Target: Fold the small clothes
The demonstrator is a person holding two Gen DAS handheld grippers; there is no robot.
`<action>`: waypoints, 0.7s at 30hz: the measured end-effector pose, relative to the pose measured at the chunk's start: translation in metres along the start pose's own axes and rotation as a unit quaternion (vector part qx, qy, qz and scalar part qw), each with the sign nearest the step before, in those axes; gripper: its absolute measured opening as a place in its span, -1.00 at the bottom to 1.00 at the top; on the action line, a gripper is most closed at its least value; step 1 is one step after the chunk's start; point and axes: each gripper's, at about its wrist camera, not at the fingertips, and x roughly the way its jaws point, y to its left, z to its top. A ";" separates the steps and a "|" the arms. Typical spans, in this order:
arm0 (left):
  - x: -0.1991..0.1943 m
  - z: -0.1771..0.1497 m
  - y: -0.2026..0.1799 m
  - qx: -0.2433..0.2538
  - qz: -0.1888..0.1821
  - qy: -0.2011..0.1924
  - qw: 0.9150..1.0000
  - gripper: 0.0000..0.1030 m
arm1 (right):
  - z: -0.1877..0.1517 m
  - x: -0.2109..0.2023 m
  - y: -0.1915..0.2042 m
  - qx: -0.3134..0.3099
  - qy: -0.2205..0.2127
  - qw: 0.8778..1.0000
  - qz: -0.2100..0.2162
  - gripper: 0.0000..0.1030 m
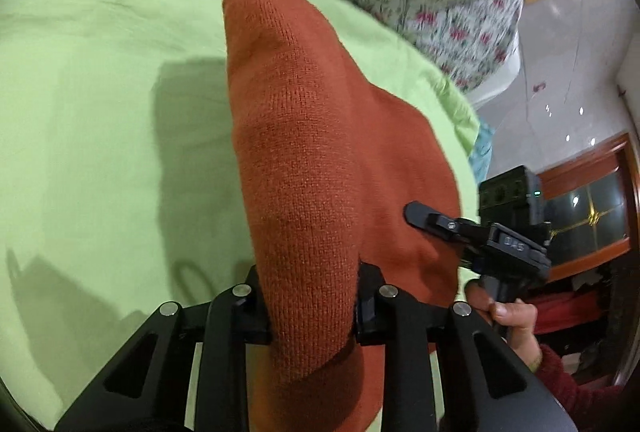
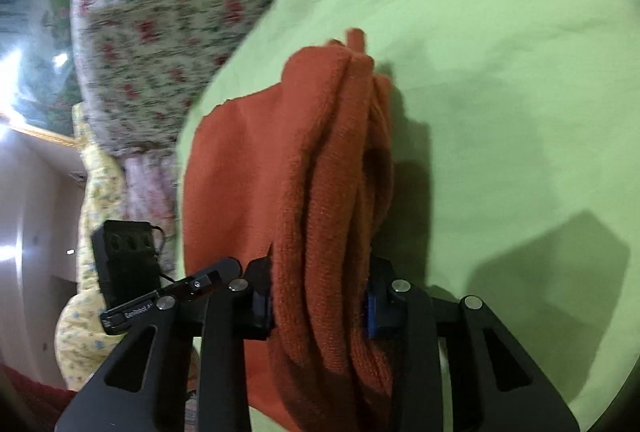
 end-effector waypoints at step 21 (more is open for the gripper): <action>-0.166 -0.056 0.156 -0.125 0.082 -0.094 0.984 -0.50 | -0.037 0.190 0.145 -0.116 0.155 0.980 0.048 -0.36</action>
